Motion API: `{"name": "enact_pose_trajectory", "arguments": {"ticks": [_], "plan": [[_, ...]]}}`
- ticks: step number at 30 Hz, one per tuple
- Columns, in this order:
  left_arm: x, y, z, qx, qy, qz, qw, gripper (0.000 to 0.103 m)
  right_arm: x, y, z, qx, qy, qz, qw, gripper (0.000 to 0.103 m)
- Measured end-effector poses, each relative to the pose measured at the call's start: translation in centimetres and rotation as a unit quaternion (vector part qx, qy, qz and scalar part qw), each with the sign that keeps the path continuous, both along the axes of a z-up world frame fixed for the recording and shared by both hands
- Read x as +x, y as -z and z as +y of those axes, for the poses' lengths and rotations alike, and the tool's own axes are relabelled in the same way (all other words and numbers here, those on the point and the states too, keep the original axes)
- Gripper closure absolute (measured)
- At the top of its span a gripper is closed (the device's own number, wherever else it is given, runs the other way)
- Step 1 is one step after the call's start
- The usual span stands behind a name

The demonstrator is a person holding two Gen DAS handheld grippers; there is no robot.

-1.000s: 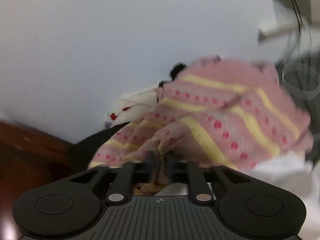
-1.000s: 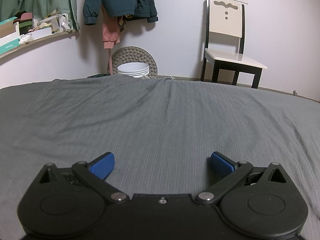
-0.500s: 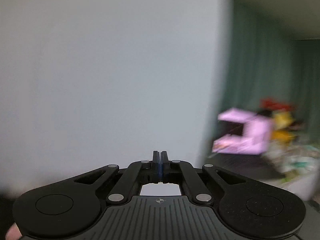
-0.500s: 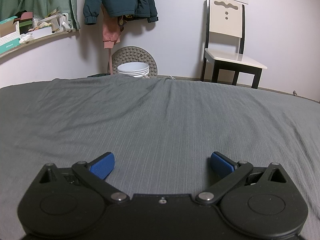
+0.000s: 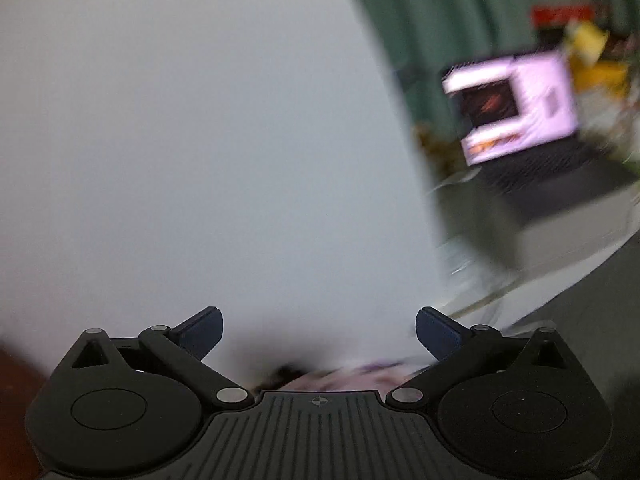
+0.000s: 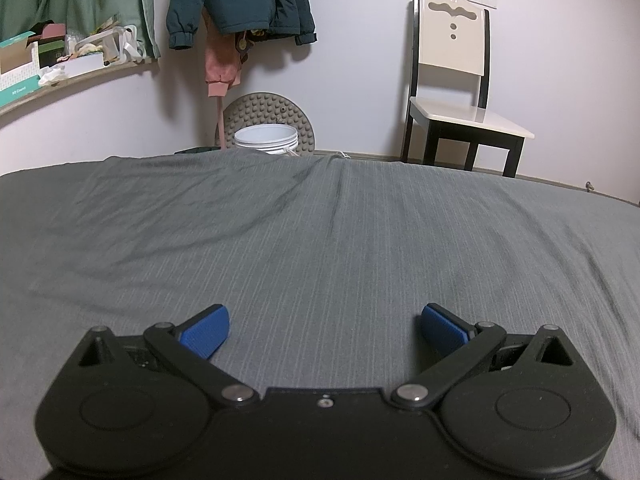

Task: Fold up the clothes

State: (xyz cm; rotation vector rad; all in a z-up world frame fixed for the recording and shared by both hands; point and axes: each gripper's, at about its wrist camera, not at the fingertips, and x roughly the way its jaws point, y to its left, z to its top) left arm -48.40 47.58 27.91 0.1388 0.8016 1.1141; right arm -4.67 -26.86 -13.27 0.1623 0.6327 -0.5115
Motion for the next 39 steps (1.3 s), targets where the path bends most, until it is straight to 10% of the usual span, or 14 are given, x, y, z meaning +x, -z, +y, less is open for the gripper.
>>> {"name": "enact_pose_trajectory", "arguments": {"ticks": [16,18,20,27,31,39], "plan": [[-6.0,13.5,5.2,-0.114,-0.006,0.215,0.9699,0.002,0.2,-0.2,0.0,0.001,0.0,0.0,1.0,0.0],[-6.0,14.1,6.0,-0.095,-0.025,0.212,0.9722,0.029,0.2,-0.2,0.0,0.001,0.0,0.0,1.0,0.0],[-6.1,14.7,7.0,-0.077,-0.044,0.203,0.9751,0.08,0.3,-0.2,0.1,0.001,0.0,0.0,1.0,0.0],[-7.8,9.7,7.8,-0.034,-0.102,-0.054,0.9928,0.097,0.3,-0.1,0.2,0.0,0.001,0.0,1.0,0.0],[-9.2,4.9,5.9,0.011,-0.058,-0.226,0.9723,0.098,0.2,0.0,0.2,0.0,0.001,0.001,1.0,0.0],[-4.6,-6.6,-2.9,0.078,0.143,-0.375,0.9126,0.098,0.1,0.0,0.2,-0.001,0.001,0.001,1.0,0.0]]}}
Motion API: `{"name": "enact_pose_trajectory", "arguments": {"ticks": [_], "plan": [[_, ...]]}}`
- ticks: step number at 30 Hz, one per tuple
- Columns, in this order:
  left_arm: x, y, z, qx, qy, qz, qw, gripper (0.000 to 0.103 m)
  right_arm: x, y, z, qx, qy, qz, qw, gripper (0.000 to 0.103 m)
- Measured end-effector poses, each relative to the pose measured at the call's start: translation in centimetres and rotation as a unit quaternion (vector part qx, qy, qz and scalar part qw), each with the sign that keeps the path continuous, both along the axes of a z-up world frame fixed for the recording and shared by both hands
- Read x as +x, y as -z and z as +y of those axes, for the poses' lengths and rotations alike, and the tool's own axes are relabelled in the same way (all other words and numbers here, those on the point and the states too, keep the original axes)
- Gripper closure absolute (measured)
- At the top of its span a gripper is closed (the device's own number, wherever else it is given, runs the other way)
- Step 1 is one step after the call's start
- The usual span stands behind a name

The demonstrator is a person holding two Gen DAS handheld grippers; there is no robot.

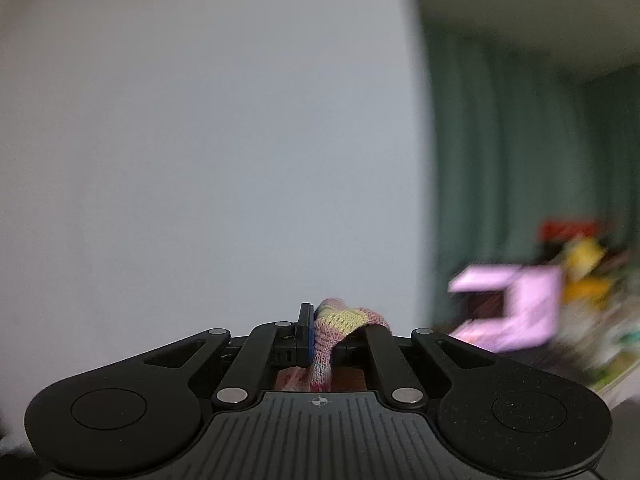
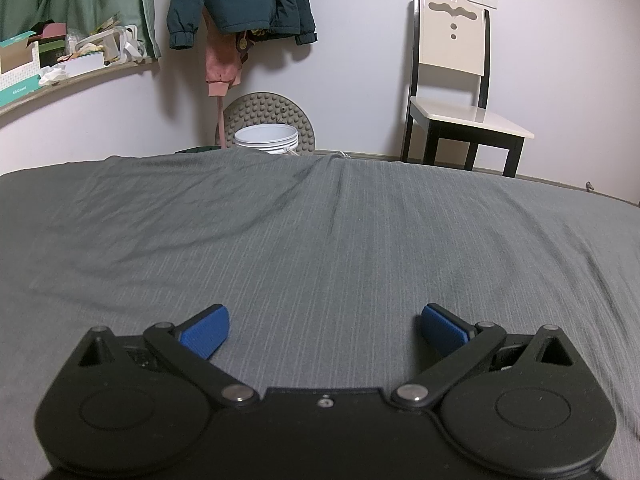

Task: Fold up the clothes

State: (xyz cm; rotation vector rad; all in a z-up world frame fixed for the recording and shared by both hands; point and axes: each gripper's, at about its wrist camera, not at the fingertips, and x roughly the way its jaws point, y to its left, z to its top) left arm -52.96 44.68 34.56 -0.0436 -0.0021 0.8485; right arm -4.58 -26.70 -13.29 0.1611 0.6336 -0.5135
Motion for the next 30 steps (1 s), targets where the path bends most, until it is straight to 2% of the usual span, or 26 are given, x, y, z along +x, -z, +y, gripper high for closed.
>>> {"name": "enact_pose_trajectory", "arguments": {"ticks": [3,5,7,9,11,14,16,18,21,22,23,25,27,28,29,30], "plan": [[3.6,-4.0,-3.9,-0.001,0.1,-0.036,0.9943,0.098,0.0,0.0,0.0,0.0,0.0,0.0,1.0,0.0],[6.7,-5.6,-6.7,0.003,0.168,-0.037,0.9851,0.098,0.0,0.0,0.0,0.0,0.0,0.0,1.0,0.0],[9.8,-6.6,-9.6,0.007,0.235,-0.039,0.9711,0.098,0.0,-0.1,0.0,0.002,-0.001,0.001,1.0,0.0],[12.8,-7.2,-12.6,0.004,0.304,-0.047,0.9517,0.098,-0.2,-0.4,0.1,0.01,-0.017,-0.001,1.0,0.0],[16.8,-7.5,-15.7,0.0,0.375,-0.045,0.926,0.098,-0.5,-1.2,0.3,0.032,-0.054,-0.017,0.998,0.0],[23.6,-7.4,-20.2,-0.008,0.474,-0.042,0.8796,0.098,-1.5,-4.6,1.0,0.069,-0.098,-0.077,0.99,0.0],[28.7,-6.5,-23.4,-0.028,0.531,-0.043,0.8457,0.097,-3.2,-7.6,1.5,0.093,-0.13,-0.129,0.979,0.0],[33.7,-5.3,-27.2,-0.057,0.579,-0.048,0.8122,0.098,-5.6,-10.6,1.5,0.112,-0.17,-0.183,0.962,0.0],[41.8,-0.2,-32.9,-0.11,0.621,-0.045,0.7749,0.097,-9.6,-14.0,1.1,0.106,-0.222,-0.26,0.934,0.0],[44.5,1.7,-34.8,-0.137,0.636,-0.039,0.7588,0.097,-10.7,-14.6,0.8,0.088,-0.227,-0.273,0.931,0.0],[47.0,3.6,-36.7,-0.161,0.644,-0.029,0.7474,0.098,-11.3,-14.9,0.5,0.071,-0.225,-0.274,0.932,0.0],[51.8,8.2,-40.8,-0.193,0.649,0.017,0.7355,0.097,-12.0,-15.1,-0.5,0.055,-0.231,-0.257,0.937,0.0],[55.3,13.4,-46.4,-0.196,0.638,0.084,0.74,0.097,-12.6,-14.5,-1.2,0.063,-0.258,-0.244,0.933,0.0],[56.9,16.4,-49.1,-0.201,0.632,0.135,0.736,0.097,-12.8,-14.2,-1.4,0.065,-0.264,-0.243,0.931,0.0],[58.2,19.3,-51.2,-0.208,0.627,0.187,0.7267,0.097,-12.6,-13.8,-1.5,0.063,-0.266,-0.237,0.932,0.0],[59.4,22.8,-52.8,-0.218,0.621,0.244,0.7124,0.097,-12.2,-13.5,-1.4,0.06,-0.268,-0.227,0.935,0.0]]}}
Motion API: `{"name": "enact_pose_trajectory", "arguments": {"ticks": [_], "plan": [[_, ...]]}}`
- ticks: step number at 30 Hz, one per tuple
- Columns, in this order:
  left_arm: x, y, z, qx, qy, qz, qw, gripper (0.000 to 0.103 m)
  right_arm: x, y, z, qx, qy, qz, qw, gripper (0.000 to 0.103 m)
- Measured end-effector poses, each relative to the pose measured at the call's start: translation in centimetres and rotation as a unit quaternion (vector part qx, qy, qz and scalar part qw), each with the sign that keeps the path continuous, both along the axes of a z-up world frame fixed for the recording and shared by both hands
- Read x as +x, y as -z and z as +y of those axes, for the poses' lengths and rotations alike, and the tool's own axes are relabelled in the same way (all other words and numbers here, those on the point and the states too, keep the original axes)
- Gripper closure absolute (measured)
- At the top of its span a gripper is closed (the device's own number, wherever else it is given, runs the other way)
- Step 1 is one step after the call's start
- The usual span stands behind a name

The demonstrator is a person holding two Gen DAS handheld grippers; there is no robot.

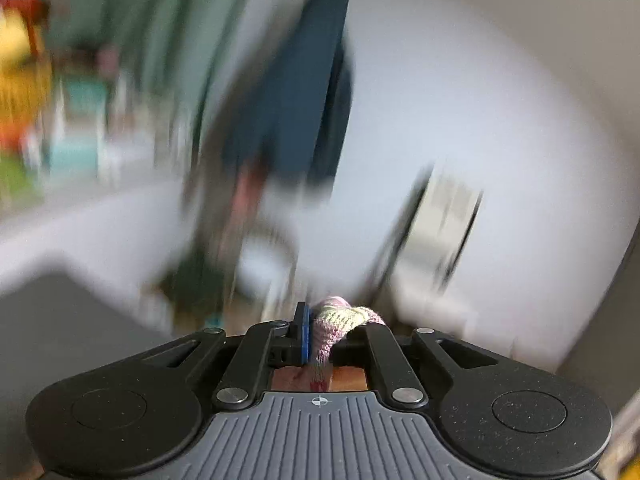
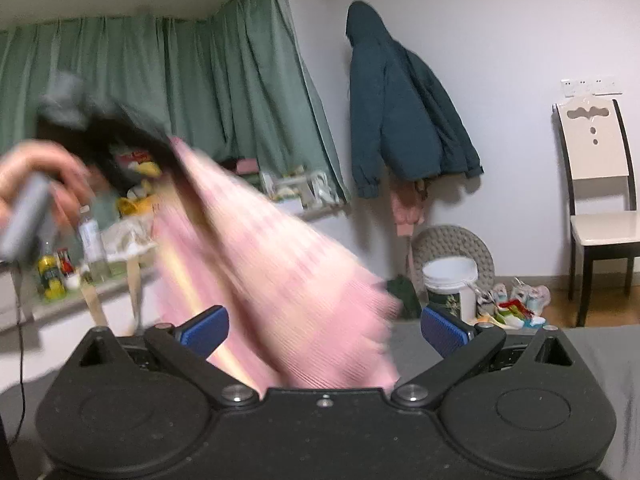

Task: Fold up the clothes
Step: 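Carry the pink sweater with the left tool and drop it onto the bed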

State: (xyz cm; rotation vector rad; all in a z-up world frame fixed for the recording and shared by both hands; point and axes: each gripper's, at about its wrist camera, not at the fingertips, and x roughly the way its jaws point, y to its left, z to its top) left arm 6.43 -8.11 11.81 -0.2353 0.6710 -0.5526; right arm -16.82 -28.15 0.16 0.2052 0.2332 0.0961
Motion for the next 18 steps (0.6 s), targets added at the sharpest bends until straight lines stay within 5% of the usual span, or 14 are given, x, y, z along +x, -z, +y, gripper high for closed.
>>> {"name": "enact_pose_trajectory", "arguments": {"ticks": [2,6,7,11,14,18], "plan": [[1.0,6.6,-1.7,0.04,0.01,0.083,0.9957,0.096,1.0,0.8,0.0,-0.009,-0.006,0.024,1.0,0.0],[-1.8,12.3,0.5,0.036,0.027,0.088,0.9951,0.091,3.5,2.4,0.4,-0.013,-0.031,0.075,0.997,0.0],[-2.4,12.7,1.6,0.045,0.029,0.072,0.996,0.081,4.1,2.8,0.5,-0.012,-0.045,0.089,0.995,0.0],[-5.9,12.6,6.2,0.116,-0.001,-0.033,0.9927,0.006,6.2,4.3,2.3,-0.042,-0.112,0.133,0.984,0.0],[-5.5,10.3,8.8,0.152,-0.004,-0.077,0.9854,0.003,6.4,5.1,5.7,-0.108,-0.143,0.156,0.971,0.0],[-3.8,9.9,9.1,0.208,-0.011,-0.061,0.9761,0.003,5.6,6.7,9.8,-0.185,-0.156,0.176,0.954,0.005]]}}
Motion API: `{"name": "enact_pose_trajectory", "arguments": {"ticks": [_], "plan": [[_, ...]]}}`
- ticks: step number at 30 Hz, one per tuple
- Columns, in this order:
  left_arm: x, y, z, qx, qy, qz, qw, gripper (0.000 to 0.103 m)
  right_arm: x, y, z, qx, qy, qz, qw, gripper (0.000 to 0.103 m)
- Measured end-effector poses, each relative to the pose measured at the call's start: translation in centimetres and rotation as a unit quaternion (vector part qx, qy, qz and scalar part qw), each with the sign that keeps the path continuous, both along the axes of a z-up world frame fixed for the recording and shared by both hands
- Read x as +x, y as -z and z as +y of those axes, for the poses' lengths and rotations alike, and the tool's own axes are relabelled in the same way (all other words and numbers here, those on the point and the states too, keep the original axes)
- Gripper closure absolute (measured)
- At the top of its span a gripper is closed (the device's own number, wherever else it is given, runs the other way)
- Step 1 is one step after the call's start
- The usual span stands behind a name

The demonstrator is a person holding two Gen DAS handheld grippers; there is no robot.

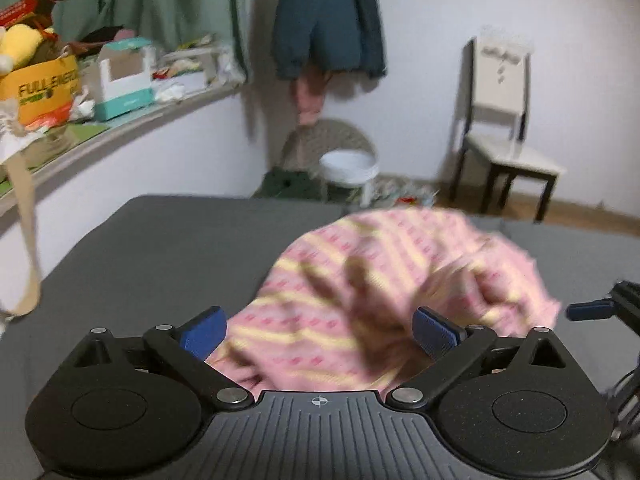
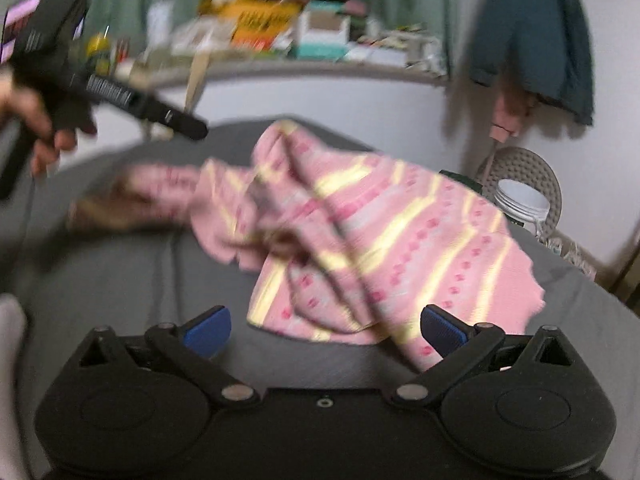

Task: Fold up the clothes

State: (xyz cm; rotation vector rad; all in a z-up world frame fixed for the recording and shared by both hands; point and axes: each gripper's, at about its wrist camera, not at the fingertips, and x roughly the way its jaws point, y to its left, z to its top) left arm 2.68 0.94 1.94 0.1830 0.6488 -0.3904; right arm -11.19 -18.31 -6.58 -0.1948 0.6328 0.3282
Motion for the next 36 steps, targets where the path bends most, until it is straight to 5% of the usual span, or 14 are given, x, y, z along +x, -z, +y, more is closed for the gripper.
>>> {"name": "enact_pose_trajectory", "arguments": {"ticks": [3,7,9,11,15,19,21,25,29,32,36], "plan": [[-0.3,1.6,-0.6,0.075,0.022,0.007,0.9969,0.003,0.8,0.7,1.1,0.001,0.003,0.015,1.0,0.014],[-0.9,4.6,-1.6,0.185,0.071,-0.011,0.9802,0.003,1.4,1.2,4.0,-0.043,0.0,0.001,0.999,0.026],[-0.8,5.0,-1.2,0.185,0.073,-0.006,0.98,0.003,1.4,2.1,6.0,-0.108,-0.009,-0.019,0.994,0.027],[-0.6,5.2,-0.6,0.177,0.071,0.002,0.9816,0.003,1.2,3.1,7.2,-0.17,-0.019,-0.033,0.985,0.039],[0.1,5.3,0.0,0.167,0.066,0.005,0.9838,0.003,1.3,3.6,7.2,-0.213,-0.017,-0.048,0.976,0.081],[-0.7,5.0,-0.3,0.156,0.075,-0.003,0.985,0.003,2.3,0.6,3.2,-0.125,0.059,-0.062,0.989,0.089],[-1.4,4.8,-0.6,0.158,0.089,-0.008,0.9834,0.003,2.9,-1.4,-0.5,-0.025,0.119,-0.073,0.99,0.089],[-3.5,4.8,-1.5,0.179,0.137,-0.033,0.9738,0.003,3.2,-3.1,-8.9,0.14,0.222,-0.065,0.963,0.093],[-5.5,5.8,-3.5,0.226,0.208,-0.076,0.9487,0.003,3.0,-2.3,-14.8,0.223,0.287,-0.028,0.931,0.095],[-6.6,7.8,-5.2,0.31,0.245,-0.119,0.9109,0.003,2.6,-1.5,-16.6,0.251,0.318,-0.008,0.914,0.092],[-7.5,9.5,-5.9,0.391,0.271,-0.151,0.8668,0.004,2.1,-2.7,-15.0,0.195,0.291,-0.031,0.936,0.051]]}}
